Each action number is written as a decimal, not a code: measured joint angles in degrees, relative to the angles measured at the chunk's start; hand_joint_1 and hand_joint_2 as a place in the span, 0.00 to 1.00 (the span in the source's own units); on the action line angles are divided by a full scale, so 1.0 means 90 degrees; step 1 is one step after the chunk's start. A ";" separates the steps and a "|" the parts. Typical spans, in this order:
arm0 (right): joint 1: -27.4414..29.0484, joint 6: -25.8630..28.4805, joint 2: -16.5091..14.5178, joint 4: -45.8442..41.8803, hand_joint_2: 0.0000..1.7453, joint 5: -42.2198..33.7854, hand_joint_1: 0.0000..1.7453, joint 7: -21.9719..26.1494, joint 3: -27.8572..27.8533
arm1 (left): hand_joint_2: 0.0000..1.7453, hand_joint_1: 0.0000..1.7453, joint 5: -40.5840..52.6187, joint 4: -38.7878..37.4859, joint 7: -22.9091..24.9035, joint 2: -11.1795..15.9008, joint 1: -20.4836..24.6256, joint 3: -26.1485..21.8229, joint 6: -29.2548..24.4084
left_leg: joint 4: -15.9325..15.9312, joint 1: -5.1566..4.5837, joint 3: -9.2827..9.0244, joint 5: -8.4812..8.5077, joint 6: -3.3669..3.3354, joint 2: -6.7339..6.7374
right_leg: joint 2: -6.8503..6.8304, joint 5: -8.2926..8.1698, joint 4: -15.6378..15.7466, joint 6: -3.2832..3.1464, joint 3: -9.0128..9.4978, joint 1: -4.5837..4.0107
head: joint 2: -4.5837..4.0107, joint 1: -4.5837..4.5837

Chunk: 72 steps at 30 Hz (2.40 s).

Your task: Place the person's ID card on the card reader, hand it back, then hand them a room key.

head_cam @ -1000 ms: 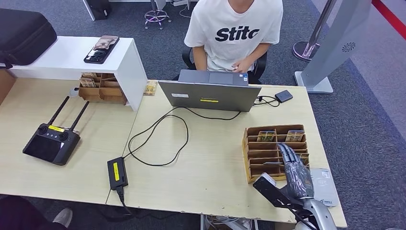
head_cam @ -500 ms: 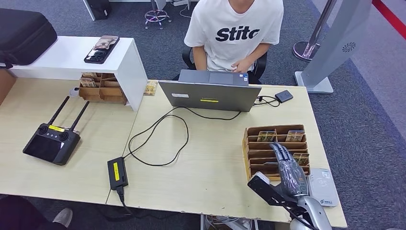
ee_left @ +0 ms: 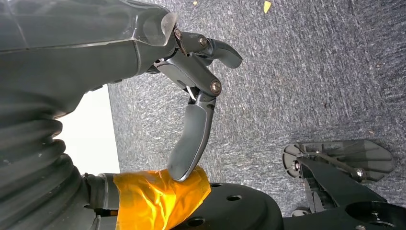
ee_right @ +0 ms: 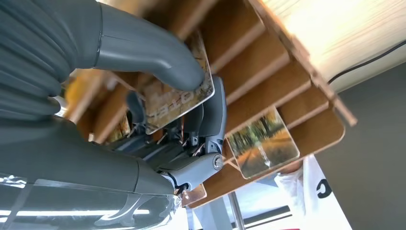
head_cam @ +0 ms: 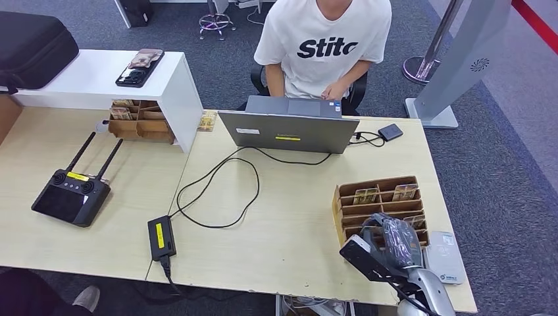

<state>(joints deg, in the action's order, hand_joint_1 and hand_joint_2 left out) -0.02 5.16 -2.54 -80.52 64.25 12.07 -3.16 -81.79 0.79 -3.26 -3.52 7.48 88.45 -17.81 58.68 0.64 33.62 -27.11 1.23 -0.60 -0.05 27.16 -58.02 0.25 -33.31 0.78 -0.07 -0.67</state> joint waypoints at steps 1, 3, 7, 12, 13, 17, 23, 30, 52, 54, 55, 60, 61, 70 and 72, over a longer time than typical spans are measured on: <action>-0.0002 0.0000 0.0000 0.0000 1.00 -0.0002 0.96 0.0001 0.0001 | 1.00 0.00 -0.0001 0.0000 0.0000 0.0000 0.0000 0.0001 0.0000 | 0.0000 0.0000 0.0000 0.0000 0.0000 0.0000 | 0.0000 0.0000 0.0000 0.0000 0.0000 0.0000 | 0.0000 -0.0001; -0.0007 0.0000 0.0000 0.0000 1.00 -0.0009 0.95 0.0002 0.0004 | 1.00 0.00 -0.0001 0.0000 0.0000 0.0000 0.0000 0.0000 0.0000 | 0.0000 0.0000 0.0000 0.0000 0.0000 0.0000 | 0.0000 0.0000 0.0000 0.0000 0.0000 0.0000 | 0.0000 0.0000; -0.0014 0.0000 0.0000 0.0000 1.00 -0.0028 0.94 0.0002 0.0009 | 1.00 0.00 -0.0002 0.0000 0.0000 0.0000 0.0000 0.0000 0.0001 | 0.0000 0.0000 0.0000 0.0000 0.0000 0.0000 | -0.0001 0.0000 0.0000 0.0000 0.0000 0.0000 | 0.0000 0.0000; -0.0015 0.0000 0.0000 0.0000 1.00 -0.0053 0.94 0.0005 0.0010 | 1.00 0.00 -0.0002 0.0000 0.0002 0.0000 0.0000 0.0001 0.0000 | 0.0000 0.0000 0.0000 0.0000 0.0000 0.0000 | -0.0001 0.0000 0.0000 0.0000 0.0000 0.0000 | 0.0000 -0.0001; -0.0015 0.0000 0.0000 0.0000 1.00 -0.0055 0.94 0.0006 0.0011 | 1.00 0.00 -0.0001 0.0000 0.0002 -0.0001 0.0000 0.0001 0.0000 | 0.0000 0.0000 0.0000 0.0000 0.0000 0.0000 | -0.0001 0.0000 0.0000 0.0000 0.0001 0.0000 | 0.0000 0.0000; -0.0016 0.0000 0.0000 0.0000 1.00 -0.0055 0.94 0.0007 0.0012 | 1.00 0.00 -0.0002 0.0000 0.0002 -0.0001 0.0000 0.0000 0.0000 | 0.0000 0.0000 0.0000 0.0000 0.0000 0.0000 | -0.0001 0.0000 0.0000 0.0000 0.0001 0.0000 | 0.0000 0.0000; -0.0018 0.0010 0.0000 0.0000 1.00 -0.0059 0.97 0.0008 0.0012 | 1.00 0.00 -0.0001 0.0000 0.0002 -0.0001 0.0000 0.0000 0.0001 | 0.0000 0.0000 0.0000 0.0000 0.0000 0.0000 | -0.0001 0.0000 0.0000 0.0000 0.0001 0.0000 | 0.0000 -0.0001; -0.0017 0.0307 -0.0002 -0.0321 1.00 -0.0069 1.00 0.0128 0.0021 | 1.00 0.00 0.0001 0.0000 0.0002 -0.0002 0.0000 0.0001 0.0006 | 0.0000 0.0000 0.0001 0.0000 0.0000 0.0000 | -0.0001 0.0000 0.0000 0.0000 0.0000 0.0000 | 0.0000 0.0000; -0.1072 0.0318 0.0047 -0.2671 1.00 0.0183 1.00 0.0016 0.0297 | 1.00 0.00 0.0165 0.0000 -0.0032 -0.0005 0.0002 0.0001 0.0099 | 0.0001 0.0000 -0.0002 0.0003 0.0001 0.0001 | 0.0001 -0.0002 -0.0001 -0.0001 0.0001 0.0000 | 0.0000 0.0000; -0.1157 0.0312 0.0055 -0.2695 1.00 0.0188 1.00 0.0010 0.0329 | 1.00 0.00 0.0184 0.0000 -0.0033 -0.0004 0.0002 0.0001 0.0105 | 0.0001 0.0000 -0.0001 0.0003 0.0001 0.0001 | 0.0002 -0.0002 -0.0002 -0.0001 0.0001 0.0000 | 0.0000 -0.0001; -0.1222 0.0291 0.0061 -0.2701 1.00 0.0194 1.00 -0.0001 0.0343 | 1.00 0.00 0.0206 0.0000 -0.0036 -0.0004 0.0002 0.0001 0.0110 | 0.0001 0.0000 0.0000 0.0003 0.0001 0.0002 | 0.0002 -0.0002 -0.0003 -0.0001 0.0001 0.0000 | 0.0000 -0.0001; -0.2212 -0.0298 0.0161 -0.2352 1.00 0.0126 1.00 -0.0317 0.0412 | 1.00 0.00 0.0482 0.0000 -0.0095 0.0014 0.0016 0.0001 0.0193 | 0.0001 0.0000 -0.0002 0.0008 0.0003 0.0018 | 0.0016 -0.0007 -0.0006 -0.0003 -0.0001 0.0000 | 0.0000 -0.0001; -0.2499 -0.0389 0.0188 -0.2147 1.00 0.0102 1.00 -0.0389 0.0415 | 1.00 0.00 0.0550 0.0000 -0.0109 0.0021 0.0023 0.0001 0.0211 | 0.0001 0.0000 -0.0002 0.0011 0.0004 0.0019 | 0.0016 -0.0010 -0.0006 -0.0003 -0.0001 0.0000 | 0.0000 -0.0001; -0.4763 -0.0616 0.0287 0.0393 1.00 0.0716 1.00 -0.0939 0.0410 | 1.00 0.00 0.1012 0.0000 -0.0131 0.0098 0.0082 0.0001 0.0284 | 0.0002 0.0000 -0.0002 0.0028 0.0005 0.0016 | 0.0014 -0.0027 -0.0008 -0.0001 -0.0002 0.0000 | 0.0000 0.0000; -0.5123 -0.0616 0.0287 0.0982 1.00 0.0876 1.00 -0.1067 0.0406 | 1.00 0.00 0.1065 0.0000 -0.0130 0.0111 0.0088 0.0000 0.0291 | 0.0002 0.0000 -0.0002 0.0028 0.0005 0.0015 | 0.0014 -0.0027 -0.0008 -0.0001 -0.0002 0.0000 | 0.0000 -0.0001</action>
<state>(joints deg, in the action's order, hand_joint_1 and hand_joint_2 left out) -46.12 -0.38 0.04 -71.68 72.13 2.47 0.49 -72.21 0.79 -4.43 -2.52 8.27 88.45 -15.20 58.70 0.64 33.60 -26.85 1.28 -0.46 0.08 26.92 -58.09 0.24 -33.34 0.78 -0.07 -0.67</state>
